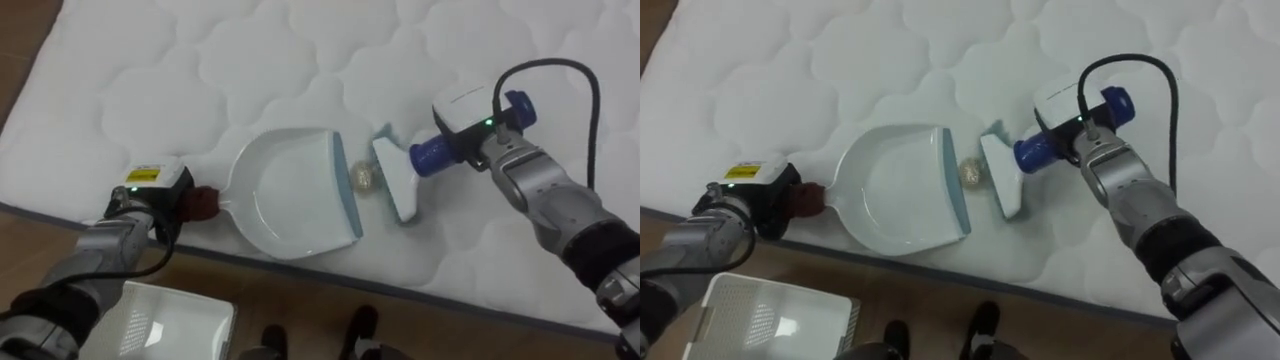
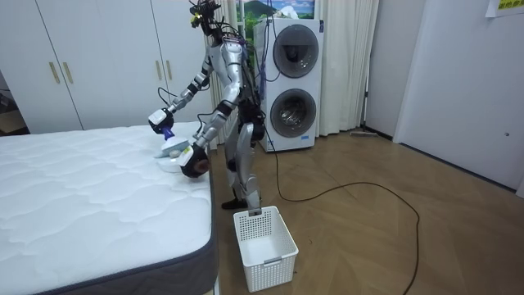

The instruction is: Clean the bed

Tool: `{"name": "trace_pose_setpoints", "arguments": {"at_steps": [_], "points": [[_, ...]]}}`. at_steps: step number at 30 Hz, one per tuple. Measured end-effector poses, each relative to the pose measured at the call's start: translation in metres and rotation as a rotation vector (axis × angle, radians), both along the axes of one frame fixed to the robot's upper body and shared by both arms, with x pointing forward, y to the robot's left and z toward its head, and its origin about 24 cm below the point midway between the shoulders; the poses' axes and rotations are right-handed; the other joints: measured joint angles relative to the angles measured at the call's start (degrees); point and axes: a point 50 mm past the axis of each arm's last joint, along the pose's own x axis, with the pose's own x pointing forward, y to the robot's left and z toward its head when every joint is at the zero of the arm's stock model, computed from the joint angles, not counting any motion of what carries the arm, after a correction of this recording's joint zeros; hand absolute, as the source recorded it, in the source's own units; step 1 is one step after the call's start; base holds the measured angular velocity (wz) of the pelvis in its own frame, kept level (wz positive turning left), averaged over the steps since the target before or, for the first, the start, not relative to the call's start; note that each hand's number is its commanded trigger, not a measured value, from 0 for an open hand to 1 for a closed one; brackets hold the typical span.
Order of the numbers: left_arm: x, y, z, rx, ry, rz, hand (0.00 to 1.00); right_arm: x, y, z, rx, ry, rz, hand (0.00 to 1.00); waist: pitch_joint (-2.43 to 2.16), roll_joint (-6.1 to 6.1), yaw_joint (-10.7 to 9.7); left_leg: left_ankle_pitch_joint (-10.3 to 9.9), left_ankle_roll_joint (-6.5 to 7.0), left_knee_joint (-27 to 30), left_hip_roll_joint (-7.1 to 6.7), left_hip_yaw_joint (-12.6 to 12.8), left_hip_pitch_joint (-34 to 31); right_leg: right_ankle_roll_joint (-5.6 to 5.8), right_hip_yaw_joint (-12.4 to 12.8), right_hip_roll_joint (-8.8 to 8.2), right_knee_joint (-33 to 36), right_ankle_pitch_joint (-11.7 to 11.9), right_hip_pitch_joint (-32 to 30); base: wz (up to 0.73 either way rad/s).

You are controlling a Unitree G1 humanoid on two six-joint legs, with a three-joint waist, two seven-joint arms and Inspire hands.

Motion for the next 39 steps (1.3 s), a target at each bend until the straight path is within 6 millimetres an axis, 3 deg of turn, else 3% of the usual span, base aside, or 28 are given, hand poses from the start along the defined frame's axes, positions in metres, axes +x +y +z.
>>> {"name": "trace_pose_setpoints", "arguments": {"at_steps": [4, 14, 39], "points": [[0.0, 0.0, 0.0, 0.008, -0.001, -0.005, 1.0, -0.001, 0.011, -0.001, 0.025, 0.02, 0.026, 1.0, -0.02, -0.03, 0.07, 0.0, 0.0, 0.78, 0.01, -0.08, 0.01, 0.0, -0.03, 0.16, 0.0, 0.0, 0.15, 0.0], [-0.002, 0.0, -0.002, 0.017, 0.001, -0.008, 1.0, -0.005, 0.009, -0.011, 0.179, 0.123, -0.045, 1.0, -0.07, -0.03, 0.19, 0.08, -0.08, 0.75, -0.1, 0.07, 0.38, -0.01, 0.43, 0.2, 0.23, 0.0, 0.29, -0.01], [-0.01, 0.004, -0.01, 0.033, -0.019, 0.007, 1.0, -0.007, 0.021, -0.018, 0.301, 0.231, -0.075, 1.0, -0.07, 0.0, -0.06, 0.11, -0.08, -0.28, -0.13, 0.68, 1.05, -0.03, 1.36, 0.21, 0.4, 0.02, 0.24, 0.0]]}}
